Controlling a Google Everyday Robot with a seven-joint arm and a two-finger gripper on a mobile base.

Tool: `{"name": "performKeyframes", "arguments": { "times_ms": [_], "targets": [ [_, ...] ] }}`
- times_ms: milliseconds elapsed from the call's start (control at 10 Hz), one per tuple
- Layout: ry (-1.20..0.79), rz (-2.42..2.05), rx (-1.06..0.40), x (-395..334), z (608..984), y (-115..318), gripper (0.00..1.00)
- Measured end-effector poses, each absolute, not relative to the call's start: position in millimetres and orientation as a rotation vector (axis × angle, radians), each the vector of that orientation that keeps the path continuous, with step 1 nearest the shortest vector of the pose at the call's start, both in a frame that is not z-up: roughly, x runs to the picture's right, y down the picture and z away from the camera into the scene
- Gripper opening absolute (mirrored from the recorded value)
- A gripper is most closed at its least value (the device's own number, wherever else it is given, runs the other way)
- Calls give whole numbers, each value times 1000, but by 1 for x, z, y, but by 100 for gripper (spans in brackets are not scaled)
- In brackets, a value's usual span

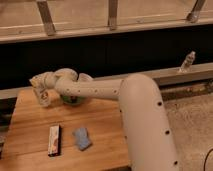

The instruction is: Stand the bottle upright

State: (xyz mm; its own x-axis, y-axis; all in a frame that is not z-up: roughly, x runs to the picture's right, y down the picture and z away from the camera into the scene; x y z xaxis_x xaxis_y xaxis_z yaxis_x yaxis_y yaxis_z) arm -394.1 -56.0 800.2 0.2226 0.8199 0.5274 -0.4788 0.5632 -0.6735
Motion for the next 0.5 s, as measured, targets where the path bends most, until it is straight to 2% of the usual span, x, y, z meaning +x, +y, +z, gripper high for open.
{"name": "performKeyframes", "arguments": {
  "times_ms": [200,500],
  "targets": [
    [-991,933,-410,-395,800,-54,4],
    [-992,932,-411,-396,799,-54,35]
  ]
}}
